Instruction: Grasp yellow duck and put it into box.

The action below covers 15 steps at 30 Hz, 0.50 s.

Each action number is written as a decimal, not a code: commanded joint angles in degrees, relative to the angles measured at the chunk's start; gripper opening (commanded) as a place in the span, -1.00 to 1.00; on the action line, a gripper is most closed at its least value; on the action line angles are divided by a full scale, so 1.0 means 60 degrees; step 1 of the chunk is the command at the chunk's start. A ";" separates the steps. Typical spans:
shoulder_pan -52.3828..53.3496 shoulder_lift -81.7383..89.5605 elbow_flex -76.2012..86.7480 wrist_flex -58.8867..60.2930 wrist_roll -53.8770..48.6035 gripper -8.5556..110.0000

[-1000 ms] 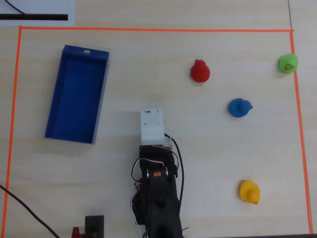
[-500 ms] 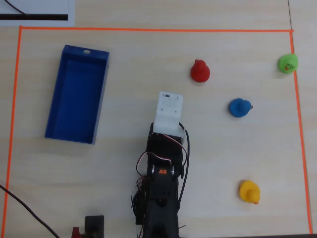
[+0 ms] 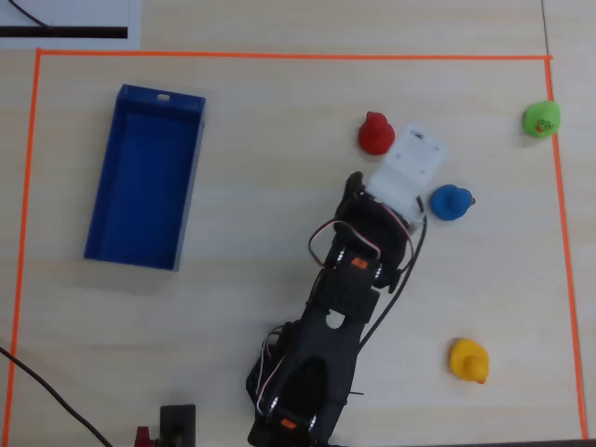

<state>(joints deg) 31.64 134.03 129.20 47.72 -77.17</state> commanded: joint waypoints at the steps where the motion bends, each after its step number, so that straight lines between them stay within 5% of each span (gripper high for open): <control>1: 0.1758 -0.1260 -0.1758 -0.0220 0.0527 -0.51; 8: 0.4409 -0.1860 -0.2534 0.0205 0.0659 -0.21; 15: 0.6401 -0.1333 -0.2578 0.0454 0.0747 -0.20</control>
<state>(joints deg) 65.21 123.13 116.81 50.27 -73.12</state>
